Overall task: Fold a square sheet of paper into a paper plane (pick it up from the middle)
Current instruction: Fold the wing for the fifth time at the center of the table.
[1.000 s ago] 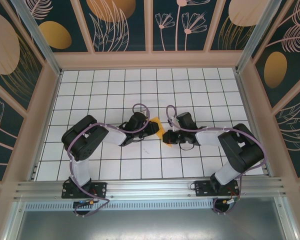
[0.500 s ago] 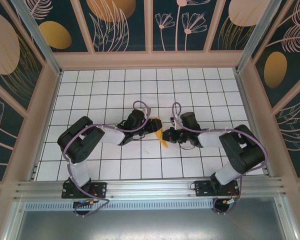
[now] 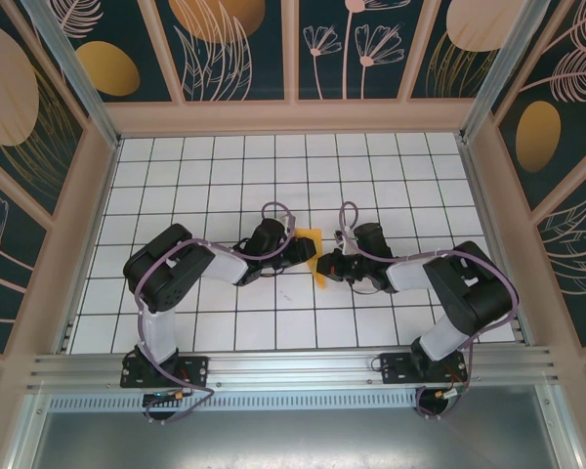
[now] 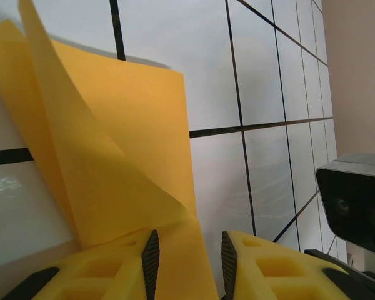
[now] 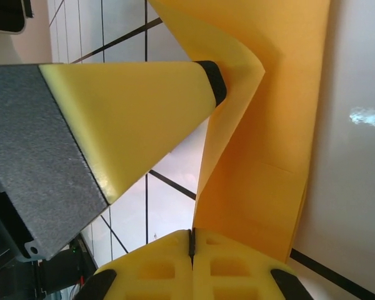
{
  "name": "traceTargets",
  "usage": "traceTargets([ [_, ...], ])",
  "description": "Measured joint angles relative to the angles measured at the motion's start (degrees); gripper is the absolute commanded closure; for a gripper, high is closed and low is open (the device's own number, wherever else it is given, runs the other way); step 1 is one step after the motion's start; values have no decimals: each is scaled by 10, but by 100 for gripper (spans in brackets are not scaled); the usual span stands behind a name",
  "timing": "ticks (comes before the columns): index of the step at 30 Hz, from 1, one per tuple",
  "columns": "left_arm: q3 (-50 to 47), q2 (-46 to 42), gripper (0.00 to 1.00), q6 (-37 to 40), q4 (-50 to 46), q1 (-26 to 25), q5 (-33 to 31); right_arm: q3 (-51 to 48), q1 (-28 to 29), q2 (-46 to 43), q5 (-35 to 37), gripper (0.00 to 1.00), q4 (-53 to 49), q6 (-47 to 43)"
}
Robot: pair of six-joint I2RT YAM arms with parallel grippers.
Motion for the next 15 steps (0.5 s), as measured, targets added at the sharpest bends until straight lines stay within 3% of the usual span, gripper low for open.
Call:
traceTargets([
  [5, 5, 0, 65, 2, -11, 0, -3, 6, 7, -38, 36, 62, -63, -41],
  [10, 10, 0, 65, 2, -20, 0, -3, 30, 23, -96, 92, 55, -132, -110],
  [15, 13, 0, 65, 2, -26, 0, -3, 56, 46, -98, 141, 44, -196, -175],
])
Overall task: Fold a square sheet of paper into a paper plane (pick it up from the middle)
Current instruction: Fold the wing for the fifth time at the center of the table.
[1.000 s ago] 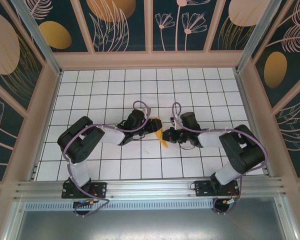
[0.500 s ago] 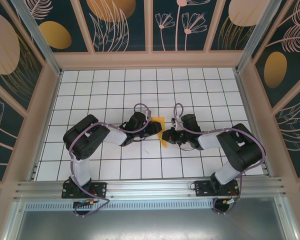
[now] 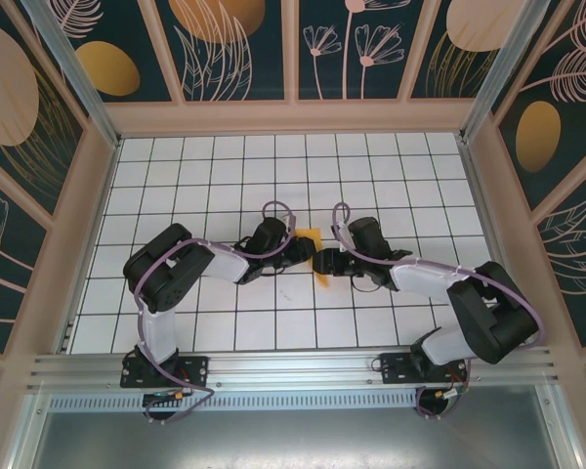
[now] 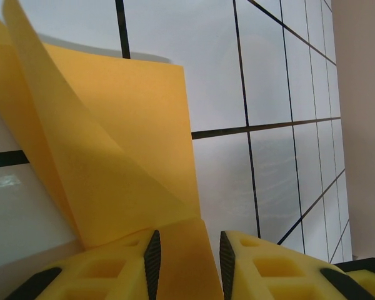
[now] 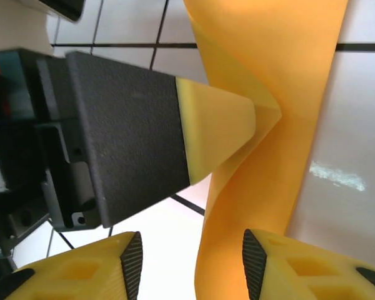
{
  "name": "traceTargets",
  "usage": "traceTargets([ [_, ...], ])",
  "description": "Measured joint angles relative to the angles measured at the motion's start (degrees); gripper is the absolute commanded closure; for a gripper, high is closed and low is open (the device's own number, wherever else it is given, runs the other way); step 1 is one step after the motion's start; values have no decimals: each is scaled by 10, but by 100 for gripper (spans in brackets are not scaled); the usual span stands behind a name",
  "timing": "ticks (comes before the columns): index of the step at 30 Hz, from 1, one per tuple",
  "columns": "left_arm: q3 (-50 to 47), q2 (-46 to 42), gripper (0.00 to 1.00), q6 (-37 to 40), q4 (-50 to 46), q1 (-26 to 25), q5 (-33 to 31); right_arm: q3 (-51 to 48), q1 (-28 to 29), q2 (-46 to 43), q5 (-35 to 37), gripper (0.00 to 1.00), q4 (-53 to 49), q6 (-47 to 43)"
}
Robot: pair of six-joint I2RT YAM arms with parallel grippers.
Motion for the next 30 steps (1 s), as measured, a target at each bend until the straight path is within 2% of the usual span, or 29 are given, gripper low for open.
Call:
traceTargets([
  [9, 3, 0, 66, 0, -8, 0, 0, 32, 11, 47, 28, 44, -54, -50],
  [14, 4, 0, 66, 0, -8, 0, 0, 38, 11, 66, 28, 50, -56, -51],
  [20, 5, 0, 66, 0, -10, 0, 0, 38, 5, 70, 9, 62, -52, -43],
  [30, 6, 0, 65, 0, -13, 0, 0, 26, -15, 88, -36, 68, -21, -22],
])
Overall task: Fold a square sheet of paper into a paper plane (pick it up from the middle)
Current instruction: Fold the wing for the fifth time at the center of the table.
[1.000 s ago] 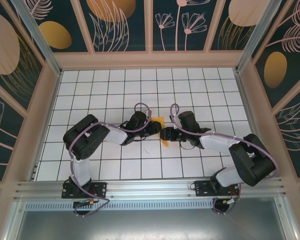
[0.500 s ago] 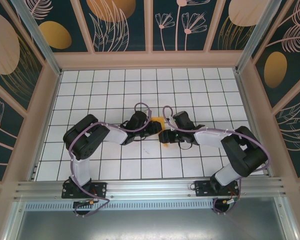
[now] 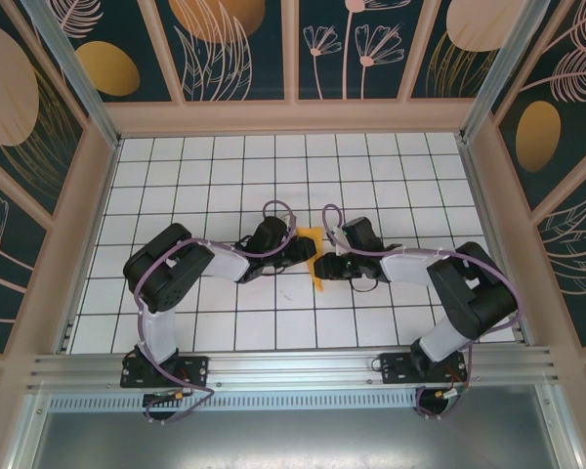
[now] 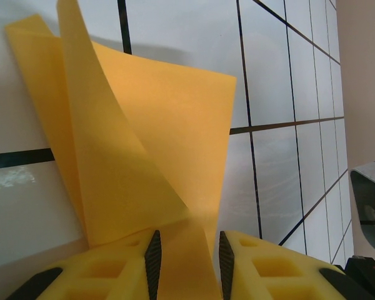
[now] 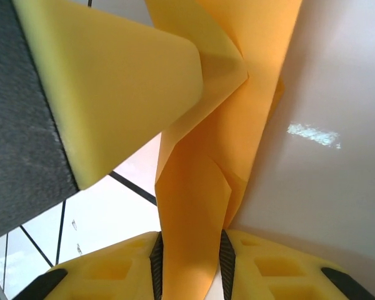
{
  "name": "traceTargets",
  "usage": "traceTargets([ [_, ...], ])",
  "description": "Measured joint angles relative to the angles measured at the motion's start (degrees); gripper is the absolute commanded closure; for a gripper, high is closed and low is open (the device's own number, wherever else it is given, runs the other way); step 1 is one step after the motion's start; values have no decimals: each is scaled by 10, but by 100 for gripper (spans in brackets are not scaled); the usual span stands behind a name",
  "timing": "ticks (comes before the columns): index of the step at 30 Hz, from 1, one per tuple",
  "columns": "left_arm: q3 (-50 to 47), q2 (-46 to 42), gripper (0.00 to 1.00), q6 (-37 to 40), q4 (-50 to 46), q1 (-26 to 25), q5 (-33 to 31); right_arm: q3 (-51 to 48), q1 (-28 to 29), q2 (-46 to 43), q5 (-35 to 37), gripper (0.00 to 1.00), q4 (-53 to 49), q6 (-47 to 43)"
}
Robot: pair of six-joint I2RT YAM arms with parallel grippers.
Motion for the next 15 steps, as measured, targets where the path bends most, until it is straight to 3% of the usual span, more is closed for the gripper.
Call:
traceTargets([
  [8, 0, 0, 65, 4, -1, 0, 2, -5, 0, 7, -2, 71, 14, 12],
  [12, 1, 0, 66, 4, -2, 0, 2, -5, -1, 7, -7, 67, 17, 22],
  [15, 1, 0, 66, 5, -2, 0, 2, -5, -1, 0, -9, 57, 15, 31],
])
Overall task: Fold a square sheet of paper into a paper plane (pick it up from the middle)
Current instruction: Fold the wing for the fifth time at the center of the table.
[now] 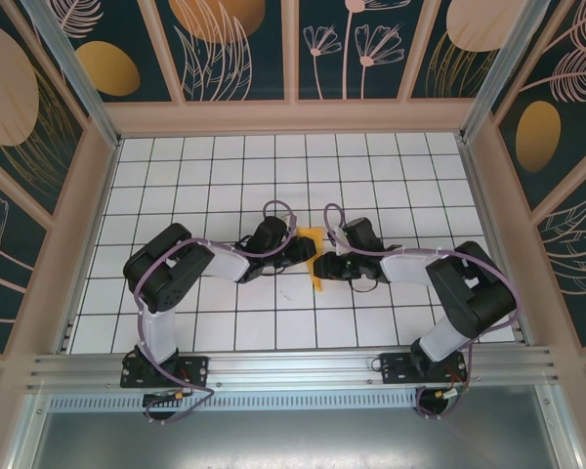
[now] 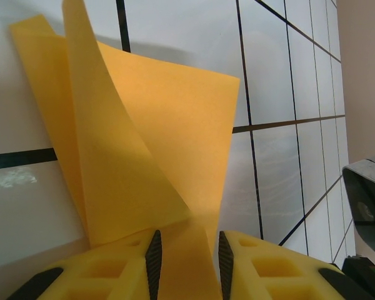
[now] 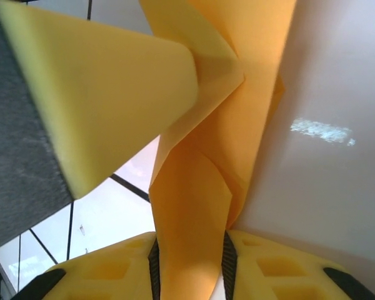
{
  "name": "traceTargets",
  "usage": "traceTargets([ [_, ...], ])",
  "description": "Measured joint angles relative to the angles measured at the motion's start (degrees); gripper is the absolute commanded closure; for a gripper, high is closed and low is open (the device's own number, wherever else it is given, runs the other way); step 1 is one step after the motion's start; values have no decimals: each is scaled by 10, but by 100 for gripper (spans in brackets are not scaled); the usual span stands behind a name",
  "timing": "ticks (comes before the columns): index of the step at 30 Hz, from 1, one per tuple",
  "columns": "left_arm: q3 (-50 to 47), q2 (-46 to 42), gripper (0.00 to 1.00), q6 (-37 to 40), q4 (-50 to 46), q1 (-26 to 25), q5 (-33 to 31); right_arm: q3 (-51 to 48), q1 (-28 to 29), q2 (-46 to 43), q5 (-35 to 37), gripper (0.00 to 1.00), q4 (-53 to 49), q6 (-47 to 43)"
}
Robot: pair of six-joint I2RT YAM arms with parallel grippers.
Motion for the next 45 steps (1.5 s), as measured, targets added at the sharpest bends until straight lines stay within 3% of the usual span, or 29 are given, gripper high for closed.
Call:
traceTargets([
  [3, 0, 0, 66, 3, 0, 0, 0, 0, 0, -24, 3, 56, -12, 11],
  [9, 0, 0, 66, 6, -1, 0, 0, 0, 0, -78, 6, 74, -14, 41],
  [13, 0, 0, 66, 8, -1, 0, 1, -2, 2, -88, 10, 73, -13, 58],
  [16, 0, 0, 66, 9, -2, 0, 2, -6, 3, -95, 3, 85, -6, 72],
  [19, 2, 0, 66, 9, -4, 0, 2, -6, 12, -92, -15, 90, 8, 81],
  [28, 3, 0, 66, 8, -8, 0, 2, 4, 42, -31, -22, 92, 16, 82],
  [45, 5, 0, 66, 10, -12, 0, 2, 24, 58, -15, 60, 92, -14, 80],
])
